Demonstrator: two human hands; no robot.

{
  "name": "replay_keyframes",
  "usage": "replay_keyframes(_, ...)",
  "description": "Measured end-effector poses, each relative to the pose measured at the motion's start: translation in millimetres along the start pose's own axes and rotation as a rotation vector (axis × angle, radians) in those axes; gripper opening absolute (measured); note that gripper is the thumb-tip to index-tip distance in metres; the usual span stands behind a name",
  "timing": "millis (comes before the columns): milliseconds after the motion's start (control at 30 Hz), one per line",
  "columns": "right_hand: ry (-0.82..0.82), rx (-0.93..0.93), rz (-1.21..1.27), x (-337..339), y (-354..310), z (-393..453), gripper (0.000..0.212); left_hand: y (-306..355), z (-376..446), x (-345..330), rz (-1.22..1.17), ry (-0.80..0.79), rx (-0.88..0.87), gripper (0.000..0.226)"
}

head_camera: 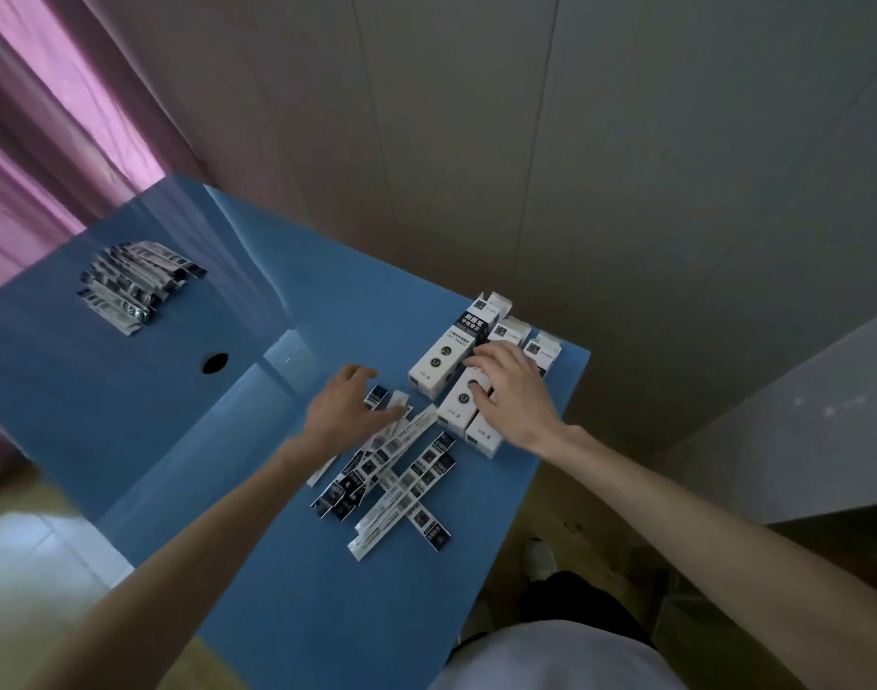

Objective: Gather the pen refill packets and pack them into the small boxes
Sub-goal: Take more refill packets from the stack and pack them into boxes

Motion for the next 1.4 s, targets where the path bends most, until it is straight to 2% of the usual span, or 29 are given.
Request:
replay_keyframes(100, -0.048, 0.067, 0.049, -13, -14, -12, 0.033, -19, -25, -9, 0.111, -0.098, 0.077, 0.115)
replay_keyframes(200, -0.054, 0.126, 0.084, -21, -25, -22, 0.032, -24, -40, -19, 0.18, -0.154, 0.072, 0.122)
replay_keyframes(333, -0.04, 0.185, 0.076, -22, -29, -30, 0.031, -27, -44, -23, 0.239, -0.084, 0.011, 0.093)
replay_keyframes(467, -0.033, 0.177, 0.062, -18, -24, -34, 0.03, -31, -47, -25, 0.235, -0.105, 0.016, 0.066)
replay_keyframes(533, -0.032, 0.176, 0.057, -16, -23, -37, 0.029, -29, -51, -25, 0.282, -0.077, -0.009, 0.047)
replay_keyframes(667, -0.035, 0.171, 0.063, -15, -25, -42, 0.03, -34, -55, -29, 0.267, -0.049, -0.003, 0.024)
replay_keyframes(767, -0.03, 0.176, 0.085, -13, -29, -44, 0.029, -43, -53, -26, 0.154, -0.089, 0.063, 0.013)
replay_keyframes(933, -0.021, 0.118, 0.121, -10, -30, -39, 0.029, -57, -45, -8, -0.055, -0.053, 0.141, 0.011)
replay_keyframes(1000, -0.014, 0.099, 0.145, -7, -31, -35, 0.03, -55, -42, 0, -0.24, -0.057, 0.177, 0.004)
replay_keyframes(1100, 0.01, -0.029, 0.233, 1, -30, -26, 0.029, -35, -43, 12, -0.628, -0.128, 0.244, 0.008)
replay_keyframes(1200, 0.042, -0.138, 0.326, 12, -31, -13, 0.028, -11, -45, 21, -0.879, -0.235, 0.277, 0.019)
replay_keyframes(1300, 0.067, -0.224, 0.461, 25, -37, 2, 0.03, 11, -45, 21, -0.993, -0.35, 0.323, 0.034)
replay_keyframes(1400, 0.023, -0.319, 0.637, 32, -40, 18, 0.034, 36, -45, 17, -1.03, -0.452, 0.296, 0.03)
Point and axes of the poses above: each hand's wrist, its own z-axis towards the middle knuckle, its own x-axis out of the back of the hand, y = z × x, the point moved 7 cm from there along z, towards the middle knuckle, and after that the axes turned 12 degrees about y, right-handed, at the moved point
